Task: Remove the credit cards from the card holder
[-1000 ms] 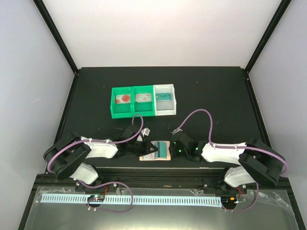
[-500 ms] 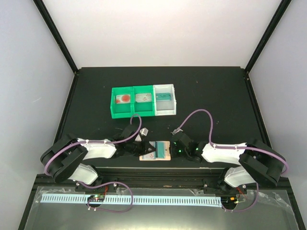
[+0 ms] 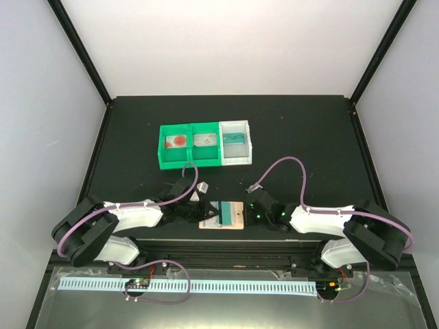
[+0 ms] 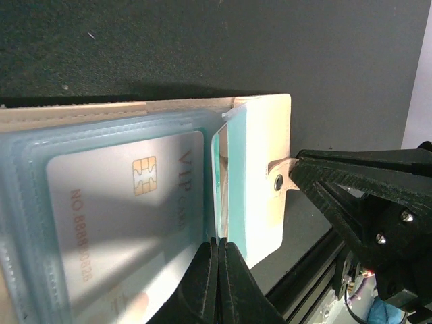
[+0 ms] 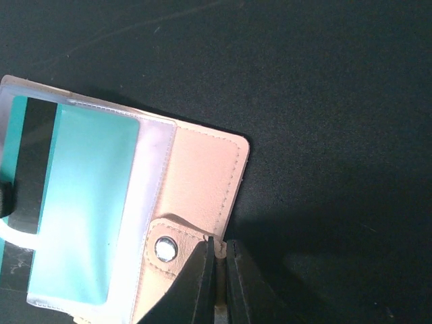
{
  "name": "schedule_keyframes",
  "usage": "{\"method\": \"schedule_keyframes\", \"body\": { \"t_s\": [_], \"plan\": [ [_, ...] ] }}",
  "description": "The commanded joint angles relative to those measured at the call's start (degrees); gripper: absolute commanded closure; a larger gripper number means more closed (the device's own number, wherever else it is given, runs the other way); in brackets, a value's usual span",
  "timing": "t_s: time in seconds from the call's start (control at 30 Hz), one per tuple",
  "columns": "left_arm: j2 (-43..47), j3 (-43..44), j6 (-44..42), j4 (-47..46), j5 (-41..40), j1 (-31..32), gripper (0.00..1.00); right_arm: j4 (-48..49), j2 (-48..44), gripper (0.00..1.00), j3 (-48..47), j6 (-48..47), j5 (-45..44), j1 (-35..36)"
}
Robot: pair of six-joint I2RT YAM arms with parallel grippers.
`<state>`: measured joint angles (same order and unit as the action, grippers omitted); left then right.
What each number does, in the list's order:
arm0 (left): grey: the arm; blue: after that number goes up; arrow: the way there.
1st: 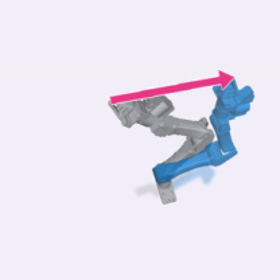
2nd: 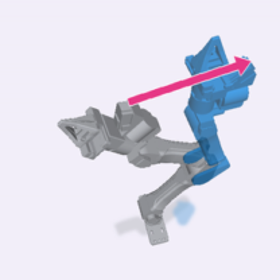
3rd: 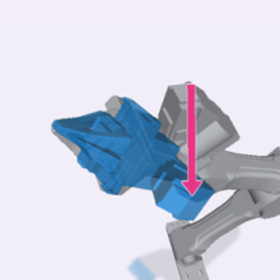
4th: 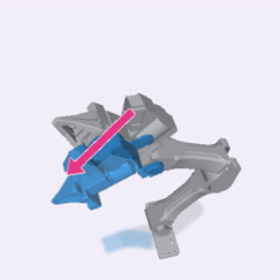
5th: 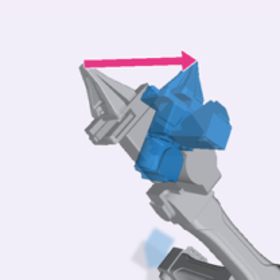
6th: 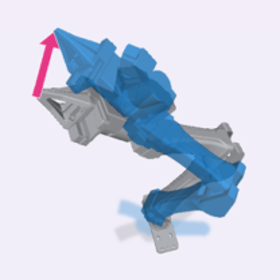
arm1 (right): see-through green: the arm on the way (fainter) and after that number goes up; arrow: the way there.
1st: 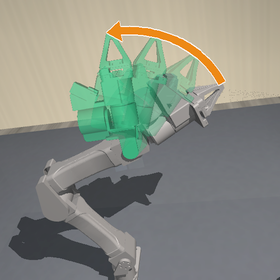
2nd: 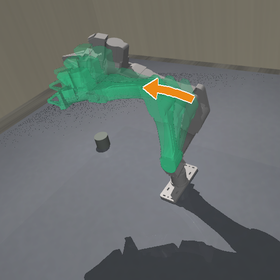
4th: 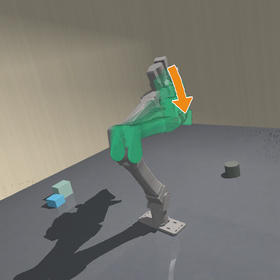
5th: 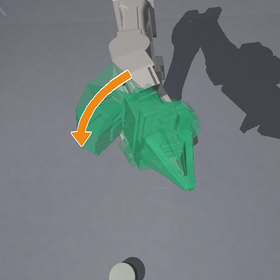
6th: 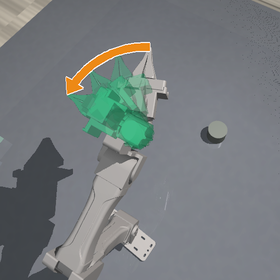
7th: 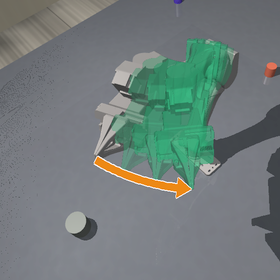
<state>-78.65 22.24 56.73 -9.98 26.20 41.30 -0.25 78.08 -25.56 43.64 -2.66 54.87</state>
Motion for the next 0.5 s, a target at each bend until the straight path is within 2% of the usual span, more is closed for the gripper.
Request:
{"method": "schedule_keyframes", "body": {
  "t_s": [0.0, 0.47],
  "plan": [
    [2.41, -0.57, -1.70, 3.49, -2.38, -1.00, 0.98, -0.46, -0.90, 0.94, 0.89, 0.07, -1.48, -0.60],
    [10.27, -2.11, -3.44, 7.98, -4.98, -2.81, 0.98, -2.06, -1.56, 0.93, -0.27, -1.24, -2.06, -0.64]
  ]
}}
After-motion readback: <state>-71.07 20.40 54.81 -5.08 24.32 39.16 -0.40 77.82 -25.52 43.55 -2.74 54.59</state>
